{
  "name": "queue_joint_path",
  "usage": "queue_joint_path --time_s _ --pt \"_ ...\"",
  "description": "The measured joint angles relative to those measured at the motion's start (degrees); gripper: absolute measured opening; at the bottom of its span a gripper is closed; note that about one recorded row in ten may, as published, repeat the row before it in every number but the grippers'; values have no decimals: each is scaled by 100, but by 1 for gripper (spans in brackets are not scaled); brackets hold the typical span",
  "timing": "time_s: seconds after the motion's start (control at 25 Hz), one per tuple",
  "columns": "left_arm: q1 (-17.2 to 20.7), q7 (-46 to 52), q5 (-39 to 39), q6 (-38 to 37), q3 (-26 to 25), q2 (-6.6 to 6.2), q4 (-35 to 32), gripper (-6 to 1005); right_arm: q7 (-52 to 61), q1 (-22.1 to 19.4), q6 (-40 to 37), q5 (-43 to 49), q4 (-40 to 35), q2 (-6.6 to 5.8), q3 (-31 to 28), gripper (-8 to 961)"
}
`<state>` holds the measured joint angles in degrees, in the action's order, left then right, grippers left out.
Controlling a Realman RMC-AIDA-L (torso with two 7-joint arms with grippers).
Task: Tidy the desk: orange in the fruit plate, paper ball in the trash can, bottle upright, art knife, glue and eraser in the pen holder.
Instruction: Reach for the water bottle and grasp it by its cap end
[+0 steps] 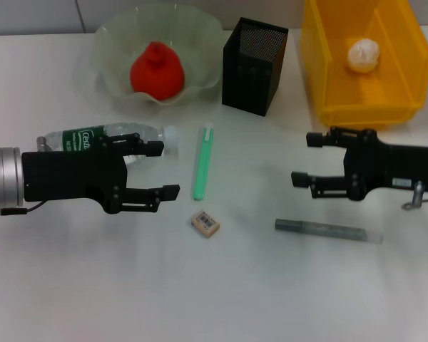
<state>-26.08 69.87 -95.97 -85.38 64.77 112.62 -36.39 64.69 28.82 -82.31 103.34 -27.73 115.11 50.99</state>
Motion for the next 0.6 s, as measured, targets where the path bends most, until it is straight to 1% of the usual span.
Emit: queue_joint_path --time_s 0.24,0.6 --pt "-2 12 -9 97 0 -1 0 746 -174 -63 286 272 50 92 34 825" --pt "-21 169 -11 127 0 -3 -66 741 -235 -68 274 336 38 99 -6 826"
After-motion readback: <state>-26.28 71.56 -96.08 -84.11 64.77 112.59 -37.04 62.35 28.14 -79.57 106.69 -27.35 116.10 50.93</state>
